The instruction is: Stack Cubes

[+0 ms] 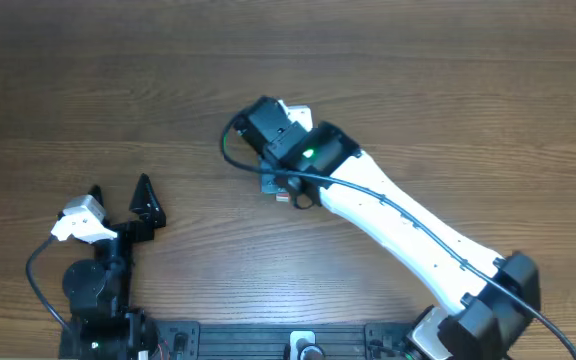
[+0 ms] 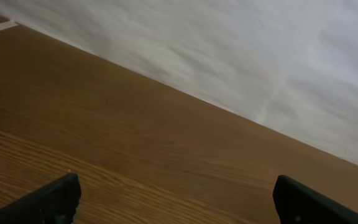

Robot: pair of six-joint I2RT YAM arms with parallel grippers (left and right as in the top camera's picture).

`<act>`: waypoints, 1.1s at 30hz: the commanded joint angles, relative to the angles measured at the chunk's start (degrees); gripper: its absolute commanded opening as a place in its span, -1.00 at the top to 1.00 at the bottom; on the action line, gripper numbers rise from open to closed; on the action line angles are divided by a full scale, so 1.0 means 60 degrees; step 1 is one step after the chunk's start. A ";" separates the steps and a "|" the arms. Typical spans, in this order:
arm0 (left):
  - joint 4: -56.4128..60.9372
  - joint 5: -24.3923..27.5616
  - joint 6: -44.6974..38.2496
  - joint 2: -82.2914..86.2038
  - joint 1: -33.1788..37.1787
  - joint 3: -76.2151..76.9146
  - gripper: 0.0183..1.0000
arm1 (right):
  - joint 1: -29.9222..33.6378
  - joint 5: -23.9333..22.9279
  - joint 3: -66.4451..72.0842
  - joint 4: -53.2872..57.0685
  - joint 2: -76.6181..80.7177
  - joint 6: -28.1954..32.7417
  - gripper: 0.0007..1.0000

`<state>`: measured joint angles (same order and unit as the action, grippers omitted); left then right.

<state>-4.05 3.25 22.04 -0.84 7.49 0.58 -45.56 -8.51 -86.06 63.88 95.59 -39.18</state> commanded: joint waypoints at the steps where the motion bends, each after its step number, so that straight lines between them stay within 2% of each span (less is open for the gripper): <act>1: -0.0015 0.0095 -0.0138 0.0069 -0.0018 -0.0040 -1.00 | -0.0073 0.0084 -0.0204 -0.0044 0.0557 -0.0393 0.98; 16: -0.0018 0.0095 -0.0138 0.0069 -0.0018 -0.0040 -1.00 | 0.0022 0.0193 -0.0219 -0.0248 0.1075 -0.0317 0.98; 33: -0.0015 0.0095 -0.0138 0.0069 -0.0018 -0.0040 -1.00 | 0.0168 -0.0036 -0.0219 -0.0255 0.1126 -0.0321 0.98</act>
<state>-4.05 3.25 22.04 -0.84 7.49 0.58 -44.86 -7.66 -86.08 62.57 101.75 -40.69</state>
